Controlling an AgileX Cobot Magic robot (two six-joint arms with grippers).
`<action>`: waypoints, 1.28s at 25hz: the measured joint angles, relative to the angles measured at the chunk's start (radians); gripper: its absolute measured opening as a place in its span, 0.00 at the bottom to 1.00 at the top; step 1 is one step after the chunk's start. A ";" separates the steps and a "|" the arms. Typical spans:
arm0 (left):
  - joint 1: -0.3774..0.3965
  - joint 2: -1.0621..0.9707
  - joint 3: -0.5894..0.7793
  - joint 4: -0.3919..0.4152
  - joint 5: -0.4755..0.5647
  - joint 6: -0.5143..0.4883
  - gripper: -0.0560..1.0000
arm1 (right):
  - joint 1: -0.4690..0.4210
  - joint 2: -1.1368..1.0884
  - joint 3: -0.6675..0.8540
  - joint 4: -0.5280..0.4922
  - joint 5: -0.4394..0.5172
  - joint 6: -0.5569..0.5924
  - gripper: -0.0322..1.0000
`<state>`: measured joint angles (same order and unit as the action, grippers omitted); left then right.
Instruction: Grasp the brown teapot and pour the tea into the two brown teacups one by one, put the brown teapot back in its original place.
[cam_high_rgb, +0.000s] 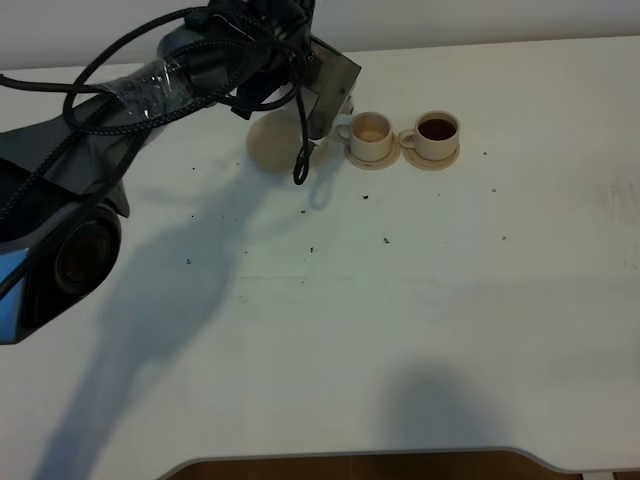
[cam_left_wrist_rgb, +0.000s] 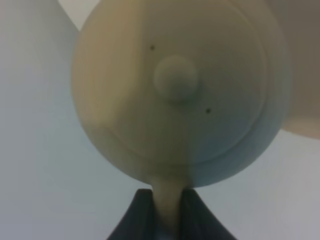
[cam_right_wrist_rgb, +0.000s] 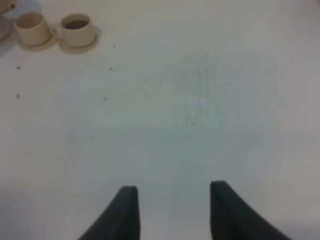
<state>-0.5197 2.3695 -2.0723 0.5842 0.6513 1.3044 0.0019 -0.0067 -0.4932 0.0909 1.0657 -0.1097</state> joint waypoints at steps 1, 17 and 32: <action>-0.003 0.000 0.001 0.008 -0.007 -0.004 0.15 | 0.000 0.000 0.000 0.000 0.000 0.000 0.38; -0.035 0.039 0.001 0.102 -0.070 -0.012 0.15 | 0.000 0.000 0.000 0.000 0.000 0.000 0.38; -0.037 0.041 0.001 0.147 -0.112 0.026 0.15 | 0.000 0.000 0.000 0.000 0.000 0.000 0.38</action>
<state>-0.5569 2.4104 -2.0712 0.7310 0.5396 1.3301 0.0019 -0.0067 -0.4932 0.0909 1.0657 -0.1097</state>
